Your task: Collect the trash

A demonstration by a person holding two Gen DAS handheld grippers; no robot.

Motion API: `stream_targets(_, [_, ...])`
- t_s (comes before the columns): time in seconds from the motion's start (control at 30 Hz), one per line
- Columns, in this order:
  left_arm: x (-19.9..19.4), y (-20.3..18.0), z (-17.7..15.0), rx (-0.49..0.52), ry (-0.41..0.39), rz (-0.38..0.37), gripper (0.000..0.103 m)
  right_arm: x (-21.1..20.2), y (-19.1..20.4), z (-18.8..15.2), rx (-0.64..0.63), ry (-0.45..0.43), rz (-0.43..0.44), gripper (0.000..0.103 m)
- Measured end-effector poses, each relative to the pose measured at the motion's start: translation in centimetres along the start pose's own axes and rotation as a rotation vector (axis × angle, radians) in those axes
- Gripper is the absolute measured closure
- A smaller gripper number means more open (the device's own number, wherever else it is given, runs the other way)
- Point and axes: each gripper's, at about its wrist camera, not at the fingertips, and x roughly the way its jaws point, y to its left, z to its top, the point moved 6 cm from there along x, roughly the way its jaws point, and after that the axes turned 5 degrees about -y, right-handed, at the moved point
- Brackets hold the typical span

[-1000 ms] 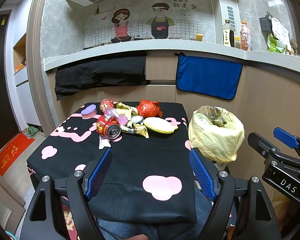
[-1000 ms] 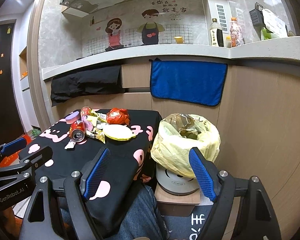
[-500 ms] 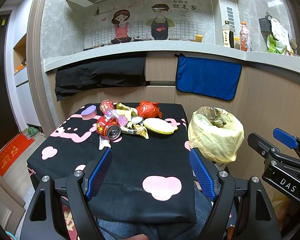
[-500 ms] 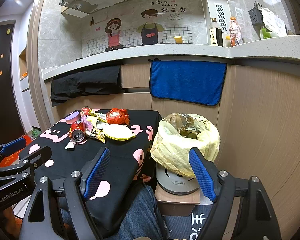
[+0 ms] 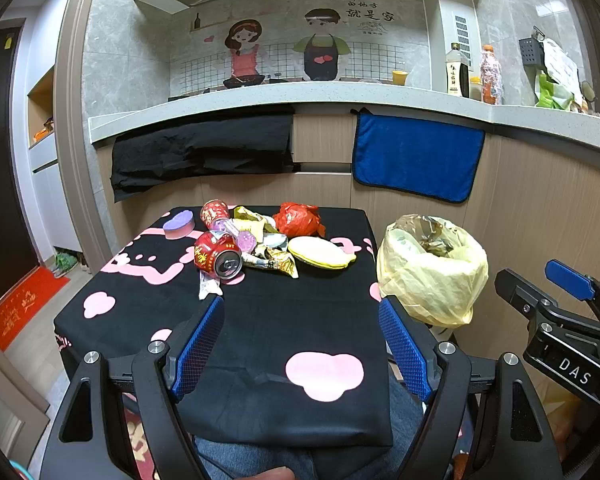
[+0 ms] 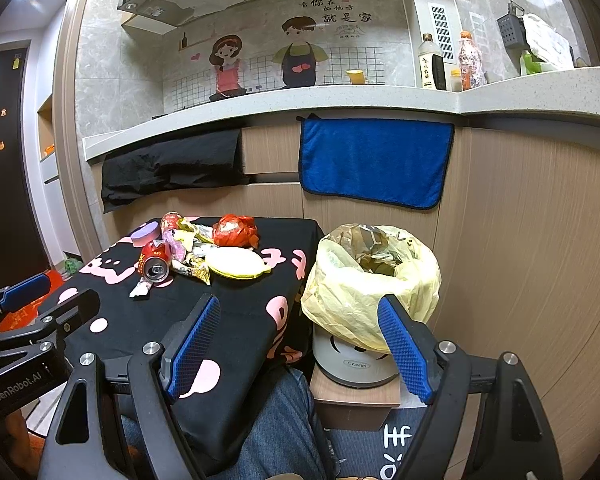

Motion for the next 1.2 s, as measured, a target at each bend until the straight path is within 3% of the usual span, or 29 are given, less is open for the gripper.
stream_targets(0.43, [0.1,-0.1,0.0,-0.008,0.004,-0.002,0.024,0.3,-0.1,-0.5,0.011,0.015,0.001,0.024])
stream_targets(0.63, [1.6,0.7,0.8,-0.024,0.029,-0.045,0.024,1.4,-0.1,-0.3,0.001,0.014,-0.002,0.024])
stream_targets(0.77, [4.0,2.8,1.7,-0.054,0.049,-0.091,0.024,2.7,0.3,0.1,-0.018,0.018,0.002,0.024])
stream_targets(0.97, [7.9,7.7,2.4,-0.12,0.029,-0.061,0.024,5.8,1.1,0.9,-0.022,0.048,0.043,0.024])
stream_targets(1.2, [14.8,13.2,1.7,-0.226,0.065,-0.063,0.024,9.9,2.1,1.9,-0.057,0.062,0.055,0.024])
